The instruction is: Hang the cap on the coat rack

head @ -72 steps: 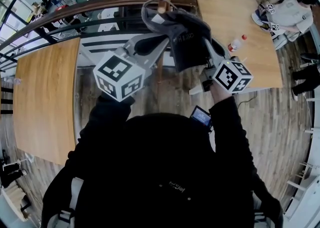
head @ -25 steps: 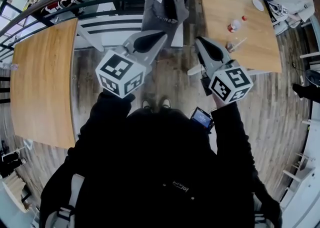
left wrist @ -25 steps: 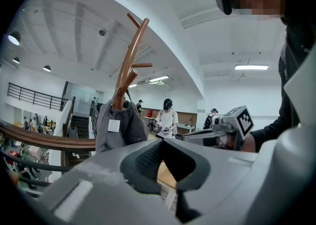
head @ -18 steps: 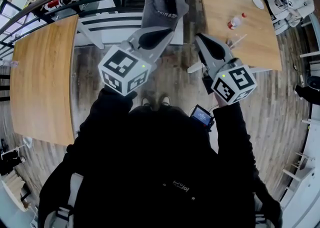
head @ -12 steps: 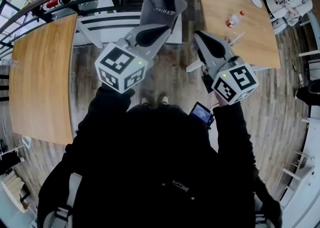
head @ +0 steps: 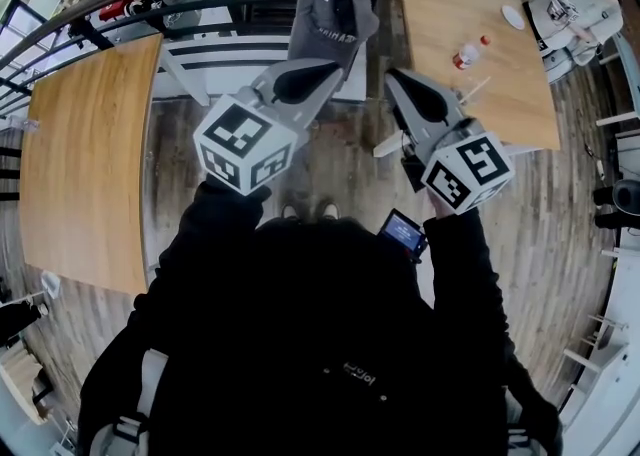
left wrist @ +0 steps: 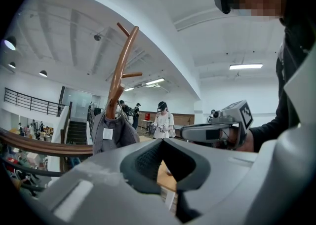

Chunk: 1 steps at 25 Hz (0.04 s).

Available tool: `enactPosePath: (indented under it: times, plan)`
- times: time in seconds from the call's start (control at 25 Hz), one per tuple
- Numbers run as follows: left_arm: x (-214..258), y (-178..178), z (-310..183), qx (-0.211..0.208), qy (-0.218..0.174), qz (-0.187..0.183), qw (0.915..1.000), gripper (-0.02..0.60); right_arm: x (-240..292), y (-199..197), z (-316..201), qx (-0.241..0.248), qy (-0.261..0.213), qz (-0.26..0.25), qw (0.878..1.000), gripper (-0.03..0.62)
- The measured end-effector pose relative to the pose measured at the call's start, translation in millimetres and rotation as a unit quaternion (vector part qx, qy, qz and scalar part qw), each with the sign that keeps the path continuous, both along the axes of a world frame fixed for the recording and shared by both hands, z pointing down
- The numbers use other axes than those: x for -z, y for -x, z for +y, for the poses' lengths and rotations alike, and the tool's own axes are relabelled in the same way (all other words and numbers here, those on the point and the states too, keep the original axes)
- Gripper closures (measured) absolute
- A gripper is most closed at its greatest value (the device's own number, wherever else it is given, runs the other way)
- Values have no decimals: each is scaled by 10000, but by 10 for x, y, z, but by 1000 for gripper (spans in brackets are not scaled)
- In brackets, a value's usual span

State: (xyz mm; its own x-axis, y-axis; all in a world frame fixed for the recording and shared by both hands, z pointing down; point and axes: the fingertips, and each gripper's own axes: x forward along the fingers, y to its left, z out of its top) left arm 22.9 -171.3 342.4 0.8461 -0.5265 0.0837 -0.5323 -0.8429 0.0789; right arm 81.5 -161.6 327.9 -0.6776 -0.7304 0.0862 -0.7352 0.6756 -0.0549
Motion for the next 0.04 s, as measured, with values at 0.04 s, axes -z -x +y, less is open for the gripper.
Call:
enactPosePath:
  times: [0.04]
  plan:
    - [1,13,2,9,6,5,10000,577,-3,10,1,5,10,1,10000,586]
